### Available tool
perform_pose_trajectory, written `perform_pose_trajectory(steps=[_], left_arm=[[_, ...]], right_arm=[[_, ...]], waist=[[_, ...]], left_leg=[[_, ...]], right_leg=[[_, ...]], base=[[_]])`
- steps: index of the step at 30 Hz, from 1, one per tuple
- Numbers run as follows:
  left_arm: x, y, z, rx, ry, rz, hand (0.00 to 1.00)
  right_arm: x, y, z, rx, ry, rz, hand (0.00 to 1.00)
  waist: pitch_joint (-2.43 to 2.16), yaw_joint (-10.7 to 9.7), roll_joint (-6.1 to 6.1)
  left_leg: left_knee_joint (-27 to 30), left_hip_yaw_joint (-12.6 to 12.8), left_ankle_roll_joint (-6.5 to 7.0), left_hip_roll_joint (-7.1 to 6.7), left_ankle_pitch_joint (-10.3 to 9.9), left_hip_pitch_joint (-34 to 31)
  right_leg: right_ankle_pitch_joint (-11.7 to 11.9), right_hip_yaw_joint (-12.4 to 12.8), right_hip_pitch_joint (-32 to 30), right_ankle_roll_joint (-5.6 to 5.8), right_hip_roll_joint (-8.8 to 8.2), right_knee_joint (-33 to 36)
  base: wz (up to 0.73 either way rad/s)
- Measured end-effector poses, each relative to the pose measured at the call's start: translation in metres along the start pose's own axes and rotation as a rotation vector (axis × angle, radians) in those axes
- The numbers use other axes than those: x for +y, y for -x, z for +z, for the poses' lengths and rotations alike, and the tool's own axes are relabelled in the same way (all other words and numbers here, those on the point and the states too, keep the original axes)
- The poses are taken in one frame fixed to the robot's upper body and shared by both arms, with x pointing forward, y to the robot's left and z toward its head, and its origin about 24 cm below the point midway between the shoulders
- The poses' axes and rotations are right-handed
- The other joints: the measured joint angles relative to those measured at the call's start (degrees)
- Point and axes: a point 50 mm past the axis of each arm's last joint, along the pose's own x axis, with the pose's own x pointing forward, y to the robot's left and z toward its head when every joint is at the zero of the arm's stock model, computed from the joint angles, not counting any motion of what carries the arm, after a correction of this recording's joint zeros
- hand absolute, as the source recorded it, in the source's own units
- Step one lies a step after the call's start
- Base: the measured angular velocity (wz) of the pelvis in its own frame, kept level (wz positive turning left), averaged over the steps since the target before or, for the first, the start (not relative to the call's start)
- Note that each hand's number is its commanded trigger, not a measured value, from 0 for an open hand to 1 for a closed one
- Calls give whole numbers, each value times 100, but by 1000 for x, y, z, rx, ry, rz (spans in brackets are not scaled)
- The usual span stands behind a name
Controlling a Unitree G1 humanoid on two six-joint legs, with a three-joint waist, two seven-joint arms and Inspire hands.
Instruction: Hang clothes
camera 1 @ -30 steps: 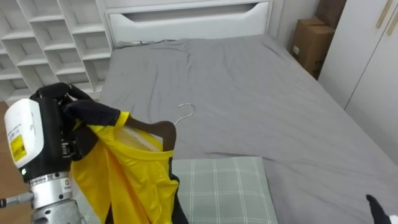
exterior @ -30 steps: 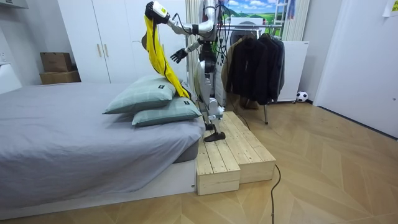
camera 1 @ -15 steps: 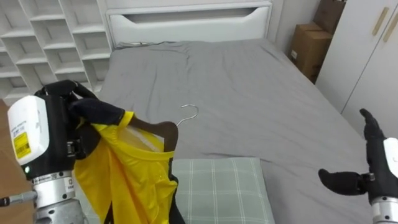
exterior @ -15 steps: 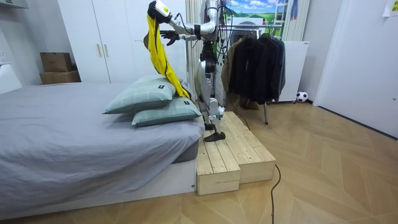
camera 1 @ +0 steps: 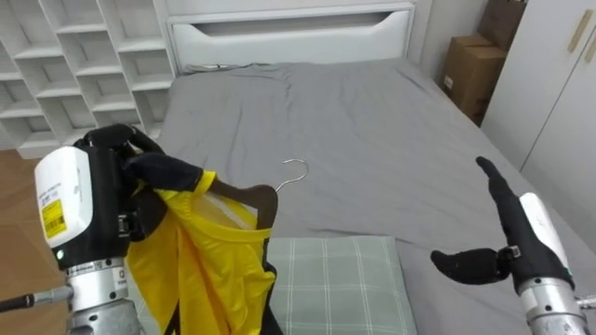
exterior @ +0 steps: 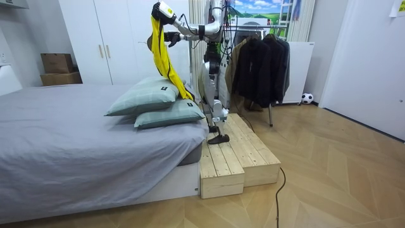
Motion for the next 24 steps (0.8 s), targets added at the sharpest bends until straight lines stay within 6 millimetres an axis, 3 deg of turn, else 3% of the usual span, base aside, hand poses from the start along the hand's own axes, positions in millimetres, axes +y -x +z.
perform_pose_trajectory(steps=[15, 24], left_arm=[[5, -8, 17, -121, -58, 26, 100], [0, -8, 24, -145, -36, 17, 100]], right_arm=[[14, -3, 15, -53, -134, 212, 0], [20, -4, 4, -2, -206, 242, 0]], waist=[[4, 134, -20], [62, 100, -143]], left_leg=[[7, -59, 0, -5, 0, -6], [13, -127, 0, -11, 1, -12]], right_leg=[[2, -38, 22, -2, -14, 7], [6, -128, 55, 4, -33, -99]], base=[[1], [4]])
